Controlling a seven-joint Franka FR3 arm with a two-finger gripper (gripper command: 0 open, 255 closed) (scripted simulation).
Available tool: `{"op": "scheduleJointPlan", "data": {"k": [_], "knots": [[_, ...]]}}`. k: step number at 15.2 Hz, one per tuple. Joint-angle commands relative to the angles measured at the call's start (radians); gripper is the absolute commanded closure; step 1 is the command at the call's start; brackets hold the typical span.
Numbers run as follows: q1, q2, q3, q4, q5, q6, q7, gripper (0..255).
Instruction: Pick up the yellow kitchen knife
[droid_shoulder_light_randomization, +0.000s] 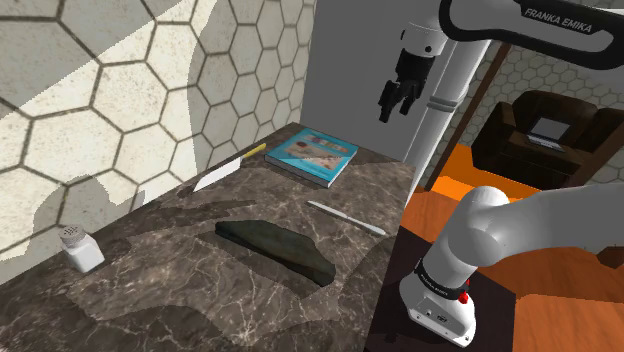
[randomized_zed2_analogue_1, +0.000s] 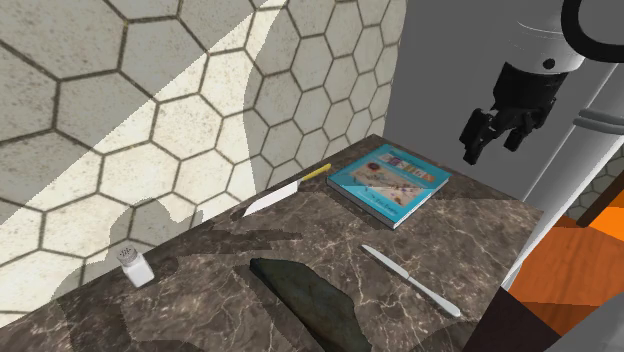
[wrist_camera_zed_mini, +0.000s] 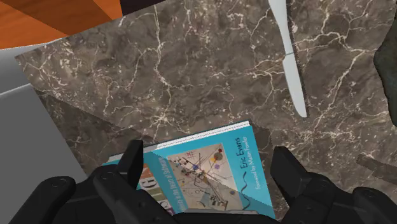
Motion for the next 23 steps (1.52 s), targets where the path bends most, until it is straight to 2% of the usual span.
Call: {"op": "scheduleJointPlan", "data": {"k": [1, 7, 13, 18, 23], "knots": [[0.000, 0.000, 0.000, 0.000, 0.000, 0.000, 0.000, 0], [-0.023, 0.096, 0.134, -0.029, 0.101, 0.103, 0.274, 0], [-0.052, 0.253, 0.259, 0.006, 0.171, 0.215, 0.539, 0], [-0.083, 0.421, 0.353, 0.080, 0.190, 0.304, 0.758, 0], [-0.112, 0.614, 0.429, 0.192, 0.164, 0.376, 0.981, 0]]}}
